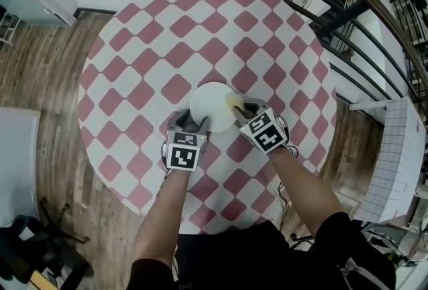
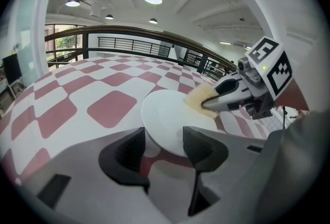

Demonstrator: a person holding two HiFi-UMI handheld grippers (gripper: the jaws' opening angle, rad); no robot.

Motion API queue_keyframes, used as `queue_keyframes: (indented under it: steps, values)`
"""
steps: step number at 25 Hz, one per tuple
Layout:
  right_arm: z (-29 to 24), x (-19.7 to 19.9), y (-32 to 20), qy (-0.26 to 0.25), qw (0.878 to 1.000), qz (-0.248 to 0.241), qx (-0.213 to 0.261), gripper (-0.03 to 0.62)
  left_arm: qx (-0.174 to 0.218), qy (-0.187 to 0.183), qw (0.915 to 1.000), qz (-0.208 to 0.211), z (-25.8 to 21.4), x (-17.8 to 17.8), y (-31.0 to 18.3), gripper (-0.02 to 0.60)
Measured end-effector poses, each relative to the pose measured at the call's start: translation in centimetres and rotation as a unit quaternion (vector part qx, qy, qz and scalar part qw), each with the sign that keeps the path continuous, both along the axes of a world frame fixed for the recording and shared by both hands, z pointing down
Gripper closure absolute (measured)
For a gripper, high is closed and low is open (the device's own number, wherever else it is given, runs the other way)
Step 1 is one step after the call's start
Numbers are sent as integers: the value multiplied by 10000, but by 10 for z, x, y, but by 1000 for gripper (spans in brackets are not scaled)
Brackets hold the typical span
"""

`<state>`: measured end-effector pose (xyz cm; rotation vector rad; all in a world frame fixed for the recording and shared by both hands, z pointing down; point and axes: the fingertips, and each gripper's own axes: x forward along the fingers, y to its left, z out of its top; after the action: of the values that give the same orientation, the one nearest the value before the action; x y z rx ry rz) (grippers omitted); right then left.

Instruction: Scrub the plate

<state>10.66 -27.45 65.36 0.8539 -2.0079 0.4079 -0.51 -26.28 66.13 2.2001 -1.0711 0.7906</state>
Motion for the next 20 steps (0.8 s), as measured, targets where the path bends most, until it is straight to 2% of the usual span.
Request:
queue_keyframes:
  steps: [3, 5, 7, 10, 13, 17, 20]
  values:
    - [-4, 22, -25, 212, 9990, 348, 158, 545, 12, -8, 10000, -32, 0, 0, -1, 350]
    - [-18, 25, -40, -14, 9973, 647, 336, 545, 41, -16, 10000, -81, 0, 0, -2, 350]
    - [-37, 7, -46, -380, 9959, 628, 521, 545, 48, 23, 9998, -217, -1, -3, -4, 350]
    - [-43, -45, -34, -788, 9962, -11, 362, 545, 13, 105, 9993, -371, -1, -6, -7, 350]
    - [-27, -87, -13, -716, 9949, -705, -112, 545, 53, 69, 9994, -324, -2, -4, -6, 351]
    - [1, -103, -6, -134, 9928, -1133, -361, 545, 167, -183, 9994, -251, 1, -2, -3, 377]
    - [5, -106, -11, -114, 9908, -1276, -437, 545, 183, -195, 9992, -287, 2, -4, -5, 377]
